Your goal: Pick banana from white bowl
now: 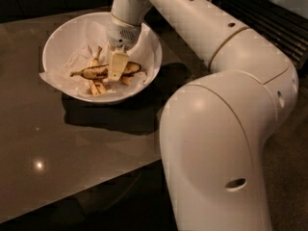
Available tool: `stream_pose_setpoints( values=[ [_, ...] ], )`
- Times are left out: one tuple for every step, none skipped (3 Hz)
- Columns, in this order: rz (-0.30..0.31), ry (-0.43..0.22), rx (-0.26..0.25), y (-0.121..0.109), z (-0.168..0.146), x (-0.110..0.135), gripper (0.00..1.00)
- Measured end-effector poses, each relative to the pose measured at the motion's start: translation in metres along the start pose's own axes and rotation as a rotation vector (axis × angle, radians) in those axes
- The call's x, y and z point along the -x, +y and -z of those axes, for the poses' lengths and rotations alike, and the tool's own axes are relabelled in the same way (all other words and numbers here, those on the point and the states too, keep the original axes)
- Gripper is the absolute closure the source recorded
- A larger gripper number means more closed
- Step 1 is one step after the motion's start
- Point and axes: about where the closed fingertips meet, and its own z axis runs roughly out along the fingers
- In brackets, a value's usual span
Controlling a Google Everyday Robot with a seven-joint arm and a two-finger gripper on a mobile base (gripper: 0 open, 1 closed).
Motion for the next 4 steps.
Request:
stream_pose_setpoints(
  values=[
    [0.016, 0.009, -0.057, 0.012, 0.013, 0.009, 1.0],
    [0.051, 0.029, -0.118, 0.044, 0.034, 0.021, 1.0],
    [0.096, 0.049, -0.189, 0.082, 0.054, 0.032, 1.0],
    [0.1, 0.052, -0.191, 0.086, 0.055, 0.034, 1.0]
  ],
)
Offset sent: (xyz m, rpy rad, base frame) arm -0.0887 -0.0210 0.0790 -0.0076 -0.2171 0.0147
